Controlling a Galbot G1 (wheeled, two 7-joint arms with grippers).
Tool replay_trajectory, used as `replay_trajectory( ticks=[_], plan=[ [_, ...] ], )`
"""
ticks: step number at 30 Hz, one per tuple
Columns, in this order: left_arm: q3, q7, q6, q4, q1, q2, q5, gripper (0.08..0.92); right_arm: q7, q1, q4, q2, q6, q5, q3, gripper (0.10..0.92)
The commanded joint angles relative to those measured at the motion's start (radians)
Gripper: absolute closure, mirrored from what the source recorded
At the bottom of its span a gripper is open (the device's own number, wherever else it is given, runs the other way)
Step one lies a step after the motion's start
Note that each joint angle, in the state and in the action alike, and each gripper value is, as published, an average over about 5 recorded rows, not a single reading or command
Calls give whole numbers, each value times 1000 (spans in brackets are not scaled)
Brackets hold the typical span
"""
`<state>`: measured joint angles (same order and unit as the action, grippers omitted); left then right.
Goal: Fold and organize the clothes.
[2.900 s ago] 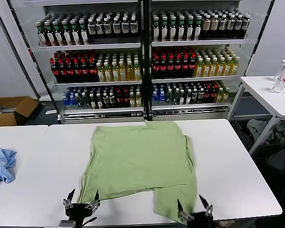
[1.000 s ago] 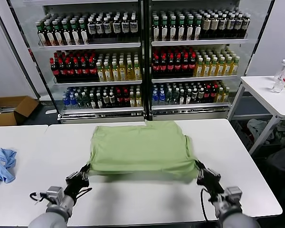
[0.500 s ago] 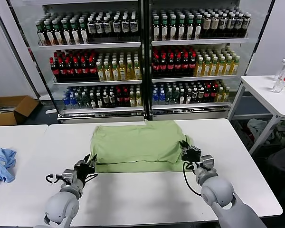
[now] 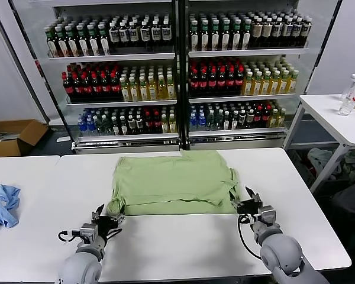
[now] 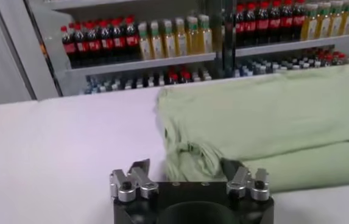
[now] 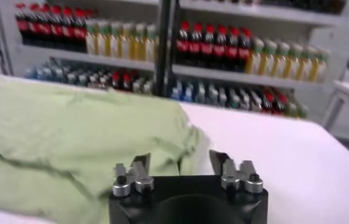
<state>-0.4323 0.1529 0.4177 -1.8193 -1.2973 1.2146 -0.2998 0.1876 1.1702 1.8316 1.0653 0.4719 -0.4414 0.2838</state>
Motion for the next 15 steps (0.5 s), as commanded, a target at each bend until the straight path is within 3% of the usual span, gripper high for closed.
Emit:
replay_trajectory(
  ticks=[1, 15],
  plan=[
    [19, 15, 31, 29, 5, 1, -47, 392, 2, 15, -60, 13, 37, -49, -30, 282],
    [-10, -14, 12, -53, -98, -28, -141, 799, -82, 103, 10, -59, -84, -40, -35, 688]
  ],
)
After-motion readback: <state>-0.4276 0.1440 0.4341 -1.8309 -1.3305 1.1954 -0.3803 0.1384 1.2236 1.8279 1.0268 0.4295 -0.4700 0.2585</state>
